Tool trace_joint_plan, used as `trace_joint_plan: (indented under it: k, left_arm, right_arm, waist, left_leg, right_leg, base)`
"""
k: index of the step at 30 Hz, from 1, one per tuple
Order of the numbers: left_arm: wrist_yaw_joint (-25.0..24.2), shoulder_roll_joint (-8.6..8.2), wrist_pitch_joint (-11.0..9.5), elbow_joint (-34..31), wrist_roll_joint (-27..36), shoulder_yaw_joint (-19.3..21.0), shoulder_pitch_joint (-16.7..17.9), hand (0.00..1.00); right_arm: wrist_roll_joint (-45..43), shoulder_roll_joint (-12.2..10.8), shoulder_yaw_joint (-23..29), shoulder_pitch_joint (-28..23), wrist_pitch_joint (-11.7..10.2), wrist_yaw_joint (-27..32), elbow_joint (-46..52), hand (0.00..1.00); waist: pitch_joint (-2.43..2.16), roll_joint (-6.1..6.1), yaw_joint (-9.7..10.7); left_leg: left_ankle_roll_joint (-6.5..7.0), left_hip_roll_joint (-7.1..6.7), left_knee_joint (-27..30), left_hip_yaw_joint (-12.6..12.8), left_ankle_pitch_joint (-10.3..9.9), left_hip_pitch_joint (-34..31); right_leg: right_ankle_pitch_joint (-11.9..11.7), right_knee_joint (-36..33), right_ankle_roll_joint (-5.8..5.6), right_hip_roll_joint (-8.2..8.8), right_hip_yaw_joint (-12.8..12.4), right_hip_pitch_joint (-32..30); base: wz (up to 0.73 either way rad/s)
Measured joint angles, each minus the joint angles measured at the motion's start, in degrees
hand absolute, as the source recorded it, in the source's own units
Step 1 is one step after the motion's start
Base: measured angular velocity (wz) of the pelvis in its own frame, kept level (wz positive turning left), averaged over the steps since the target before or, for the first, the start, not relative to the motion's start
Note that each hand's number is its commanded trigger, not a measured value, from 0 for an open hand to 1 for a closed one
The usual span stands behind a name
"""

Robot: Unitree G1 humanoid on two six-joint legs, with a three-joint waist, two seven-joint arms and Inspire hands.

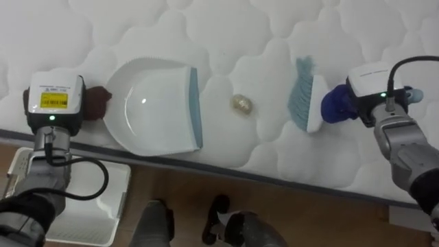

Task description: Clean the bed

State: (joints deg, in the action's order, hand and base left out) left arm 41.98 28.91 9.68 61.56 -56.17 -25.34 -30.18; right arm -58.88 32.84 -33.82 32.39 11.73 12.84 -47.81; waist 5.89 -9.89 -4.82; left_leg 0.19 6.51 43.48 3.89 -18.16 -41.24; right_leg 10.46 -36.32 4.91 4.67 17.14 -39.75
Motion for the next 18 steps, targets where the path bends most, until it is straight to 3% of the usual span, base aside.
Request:
trace_joint_plan:
  k: [2, 10, 18]
  left_arm:
    - [-0.01, -0.27, 0.0, 0.0, 0.49, 0.04, 0.01, 1.0]
    - [-1.72, -0.55, 0.01, 0.13, 3.62, -1.8, 0.06, 1.0]
    - [-2.85, -0.59, 0.02, 0.06, 3.59, -1.84, 0.25, 1.0]
  right_arm:
    - [-0.27, 0.0, -0.77, -0.55, 0.89, -0.99, 2.07, 1.0]
    - [-0.29, -0.21, -0.92, -2.75, 0.9, -3.95, 10.6, 1.0]
    - [-2.34, -2.39, -1.6, -4.47, 0.27, -5.41, 17.81, 1.0]
  waist:
    - [0.01, 0.06, 0.11]
    - [-0.04, 0.15, 0.05]
    - [-0.32, 0.5, -0.01]
  left_leg:
    - [-0.03, 0.03, 0.06, -0.07, -0.02, 0.09]
    - [-0.11, -0.17, -0.33, -0.04, -0.04, 1.59]
    - [-0.39, -0.22, -1.07, 0.07, 0.16, 2.26]
  right_leg:
    - [-0.01, -0.07, 0.01, 0.02, 0.25, 0.08]
    - [-0.11, 0.79, 0.01, -0.16, 0.03, 1.38]
    - [-0.1, 0.61, 0.03, -0.45, -0.12, 1.75]
  base:
    - [0.0]
    - [0.0]
    - [0.0]
